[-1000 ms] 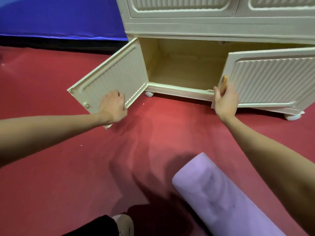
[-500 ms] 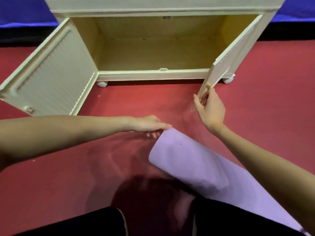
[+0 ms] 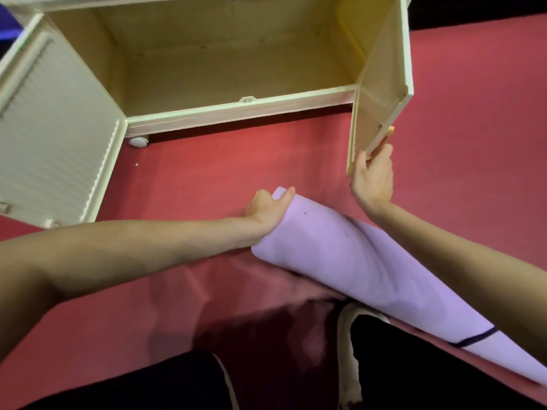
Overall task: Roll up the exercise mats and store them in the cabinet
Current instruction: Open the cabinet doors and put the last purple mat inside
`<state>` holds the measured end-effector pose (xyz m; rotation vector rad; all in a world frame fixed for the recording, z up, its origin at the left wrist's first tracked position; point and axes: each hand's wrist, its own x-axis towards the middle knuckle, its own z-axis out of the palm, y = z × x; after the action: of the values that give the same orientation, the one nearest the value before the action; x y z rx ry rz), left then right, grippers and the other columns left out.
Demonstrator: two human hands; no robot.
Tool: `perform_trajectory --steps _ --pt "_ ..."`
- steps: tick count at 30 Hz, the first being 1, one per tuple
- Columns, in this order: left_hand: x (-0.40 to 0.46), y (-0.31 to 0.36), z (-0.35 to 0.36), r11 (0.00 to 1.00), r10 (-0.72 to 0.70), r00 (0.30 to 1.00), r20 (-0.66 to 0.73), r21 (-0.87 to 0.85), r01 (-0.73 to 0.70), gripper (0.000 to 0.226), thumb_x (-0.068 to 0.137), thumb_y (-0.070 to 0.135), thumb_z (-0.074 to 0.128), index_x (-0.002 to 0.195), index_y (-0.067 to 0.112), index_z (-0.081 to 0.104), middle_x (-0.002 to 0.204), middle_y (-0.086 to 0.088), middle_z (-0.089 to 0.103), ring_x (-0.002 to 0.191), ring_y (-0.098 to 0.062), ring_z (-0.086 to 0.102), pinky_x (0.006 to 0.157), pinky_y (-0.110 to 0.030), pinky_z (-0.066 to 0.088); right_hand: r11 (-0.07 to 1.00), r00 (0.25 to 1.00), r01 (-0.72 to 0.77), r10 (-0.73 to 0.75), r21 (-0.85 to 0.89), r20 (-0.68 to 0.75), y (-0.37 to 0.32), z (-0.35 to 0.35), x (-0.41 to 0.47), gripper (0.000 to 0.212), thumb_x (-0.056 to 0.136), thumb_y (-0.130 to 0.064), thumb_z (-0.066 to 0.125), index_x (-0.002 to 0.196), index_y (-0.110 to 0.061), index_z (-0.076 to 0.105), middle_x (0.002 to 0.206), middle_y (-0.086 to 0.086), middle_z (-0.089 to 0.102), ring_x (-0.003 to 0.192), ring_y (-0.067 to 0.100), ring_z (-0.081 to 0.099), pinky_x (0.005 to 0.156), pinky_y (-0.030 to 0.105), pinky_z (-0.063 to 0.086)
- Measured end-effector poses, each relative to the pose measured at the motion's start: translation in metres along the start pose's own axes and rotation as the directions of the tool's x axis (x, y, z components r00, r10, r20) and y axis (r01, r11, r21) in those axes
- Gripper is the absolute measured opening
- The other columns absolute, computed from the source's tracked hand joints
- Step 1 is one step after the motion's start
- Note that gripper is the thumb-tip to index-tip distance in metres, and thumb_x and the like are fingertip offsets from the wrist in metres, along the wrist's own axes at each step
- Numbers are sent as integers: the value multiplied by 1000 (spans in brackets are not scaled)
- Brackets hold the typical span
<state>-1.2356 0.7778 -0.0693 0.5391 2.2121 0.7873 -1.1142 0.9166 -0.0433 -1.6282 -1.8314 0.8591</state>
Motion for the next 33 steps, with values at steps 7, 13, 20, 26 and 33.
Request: perform_trajectory --steps 7,13,20,26,33 --pt "42 36 -62 978 200 973 -116 89 -191 50 87 52 59 60 16 38 62 1 43 64 -23 43 56 -34 30 983 983 -180 181 27 -37 -8 -6 3 31 99 -16 33 128 -4 36 127 24 46 107 44 53 87 45 39" --pt "89 35 -153 974 203 967 -155 129 -184 47 82 48 65 56 22 35 59 4 35 60 -17 34 50 -31 24 966 957 -241 252 94 -145 1 -12 7 35 102 -16 33 135 -3 34 134 24 41 115 45 49 92 43 36" --pt "113 57 -189 958 275 944 -181 134 -253 60 77 54 69 52 20 28 53 5 27 43 -10 26 39 -23 20 869 865 -353 444 346 -232 2 -7 12 39 101 -13 41 136 0 29 141 23 38 122 38 47 90 38 31" --pt "139 84 -188 933 354 917 -184 139 -332 60 71 62 67 53 23 25 61 -1 27 59 -17 28 55 -31 23 949 953 -142 208 282 -220 -4 -5 -5 57 91 -11 47 140 4 23 145 21 31 127 36 41 101 37 29" --pt "177 94 -209 930 364 879 -309 169 -326 54 82 55 65 59 8 49 63 -1 40 61 -17 35 57 -29 33 916 741 366 -178 -167 647 -9 -8 -10 128 42 -86 69 146 -31 18 145 -3 32 128 21 43 107 45 37"
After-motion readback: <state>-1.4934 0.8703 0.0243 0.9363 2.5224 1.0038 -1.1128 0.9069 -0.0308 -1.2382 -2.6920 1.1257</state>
